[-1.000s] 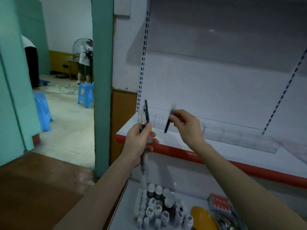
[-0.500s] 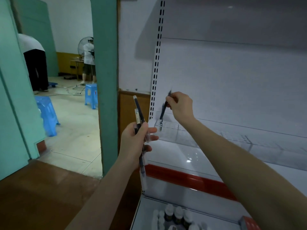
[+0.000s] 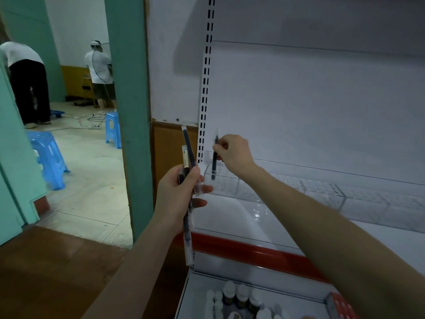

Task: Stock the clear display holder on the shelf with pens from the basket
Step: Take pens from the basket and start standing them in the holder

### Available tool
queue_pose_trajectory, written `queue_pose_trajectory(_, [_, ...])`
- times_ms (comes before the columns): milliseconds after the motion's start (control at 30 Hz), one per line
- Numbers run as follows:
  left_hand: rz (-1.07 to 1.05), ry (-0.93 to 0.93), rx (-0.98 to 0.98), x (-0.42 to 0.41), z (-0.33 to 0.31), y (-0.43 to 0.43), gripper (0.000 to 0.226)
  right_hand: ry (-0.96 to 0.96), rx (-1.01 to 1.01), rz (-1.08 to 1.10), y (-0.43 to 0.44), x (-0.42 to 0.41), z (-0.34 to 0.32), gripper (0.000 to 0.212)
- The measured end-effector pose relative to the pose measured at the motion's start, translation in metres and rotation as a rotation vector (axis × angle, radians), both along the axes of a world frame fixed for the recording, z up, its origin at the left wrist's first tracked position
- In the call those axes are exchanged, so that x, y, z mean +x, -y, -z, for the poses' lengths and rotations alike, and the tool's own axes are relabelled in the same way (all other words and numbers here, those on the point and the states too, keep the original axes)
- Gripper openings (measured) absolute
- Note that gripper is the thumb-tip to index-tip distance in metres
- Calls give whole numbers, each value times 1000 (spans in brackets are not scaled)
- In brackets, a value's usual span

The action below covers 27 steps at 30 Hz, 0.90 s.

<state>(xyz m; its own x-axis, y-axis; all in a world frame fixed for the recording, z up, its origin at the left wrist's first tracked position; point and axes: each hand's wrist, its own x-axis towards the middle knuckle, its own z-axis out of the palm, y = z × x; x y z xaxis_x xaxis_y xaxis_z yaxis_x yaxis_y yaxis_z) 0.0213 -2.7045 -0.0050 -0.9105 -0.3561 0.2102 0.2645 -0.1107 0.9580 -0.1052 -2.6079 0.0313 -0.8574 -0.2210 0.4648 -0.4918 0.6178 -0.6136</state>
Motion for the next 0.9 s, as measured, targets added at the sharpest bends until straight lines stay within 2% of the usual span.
queue_pose_trajectory(300, [-13, -13, -56, 1, 1, -1, 6, 31, 79, 23, 3, -5, 10, 21])
queue_pose_trajectory(533, [12, -8, -50, 7, 0, -6, 9, 128, 43, 25, -7, 5, 4, 21])
queue_pose_trajectory(600, [32, -7, -52, 11, -2, -9, 12, 135, -114, 9, -18, 17, 2, 19])
queue_pose_trajectory(700, [71, -16, -72, 19, -3, -18, 10, 256, -488, -121, -39, 50, -11, 21])
queue_pose_trajectory(800, [104, -17, -114, 28, -5, -33, 7, 345, -519, -211, -57, 82, -23, 22])
queue_pose_trajectory(900, [162, -12, -112, 38, -7, -50, 5, 344, -562, -238, -72, 100, -27, 16])
